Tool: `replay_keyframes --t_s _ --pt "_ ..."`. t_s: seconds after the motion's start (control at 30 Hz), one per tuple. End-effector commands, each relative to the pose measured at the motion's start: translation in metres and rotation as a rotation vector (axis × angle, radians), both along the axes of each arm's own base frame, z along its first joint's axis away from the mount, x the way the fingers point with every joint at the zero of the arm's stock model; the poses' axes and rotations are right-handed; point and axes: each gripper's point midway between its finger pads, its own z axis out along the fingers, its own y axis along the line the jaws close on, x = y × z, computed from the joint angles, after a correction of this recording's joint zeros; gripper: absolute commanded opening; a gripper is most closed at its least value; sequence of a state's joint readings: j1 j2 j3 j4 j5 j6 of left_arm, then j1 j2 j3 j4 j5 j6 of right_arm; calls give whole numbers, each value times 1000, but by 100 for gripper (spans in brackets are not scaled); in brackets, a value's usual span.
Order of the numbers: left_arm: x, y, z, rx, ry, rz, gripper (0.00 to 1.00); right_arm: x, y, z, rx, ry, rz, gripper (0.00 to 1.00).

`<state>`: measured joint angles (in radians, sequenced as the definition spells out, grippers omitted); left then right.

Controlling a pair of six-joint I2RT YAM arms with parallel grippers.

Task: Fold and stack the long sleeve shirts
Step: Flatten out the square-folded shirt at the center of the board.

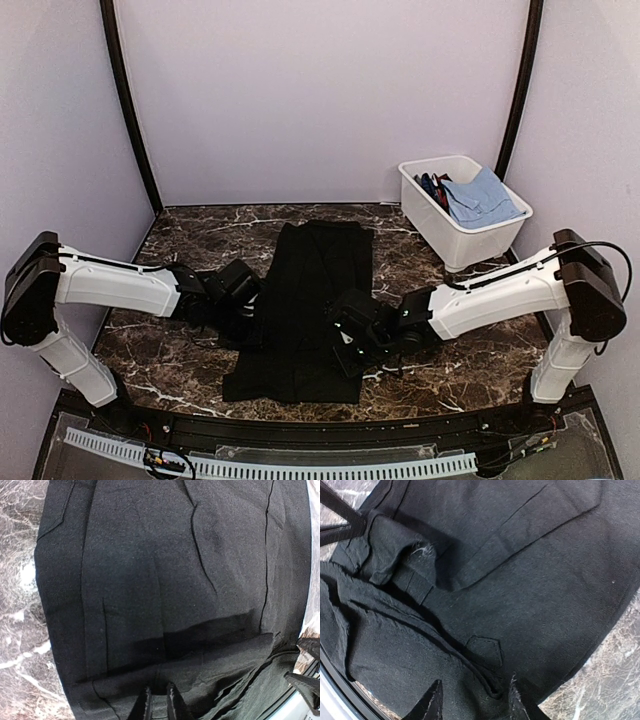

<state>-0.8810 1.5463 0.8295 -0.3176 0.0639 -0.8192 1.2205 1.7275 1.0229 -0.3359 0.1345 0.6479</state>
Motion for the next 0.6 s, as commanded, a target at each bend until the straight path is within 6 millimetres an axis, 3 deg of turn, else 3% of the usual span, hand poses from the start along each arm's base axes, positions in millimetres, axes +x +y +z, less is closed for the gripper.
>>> replay_keyframes --t_s 0.0,0.23,0.4,0.57 --pt "4 -6 9 -27 -19 -3 9 -7 7 -5 21 18 16 34" --pt "5 -7 13 -39 -27 6 3 -12 6 0 28 27 21 0" --pt "7 -8 18 -53 -36 16 0 -28 14 15 55 28 77 0" --pt "9 -7 24 -56 -50 28 0 -75 23 28 118 67 206 0"
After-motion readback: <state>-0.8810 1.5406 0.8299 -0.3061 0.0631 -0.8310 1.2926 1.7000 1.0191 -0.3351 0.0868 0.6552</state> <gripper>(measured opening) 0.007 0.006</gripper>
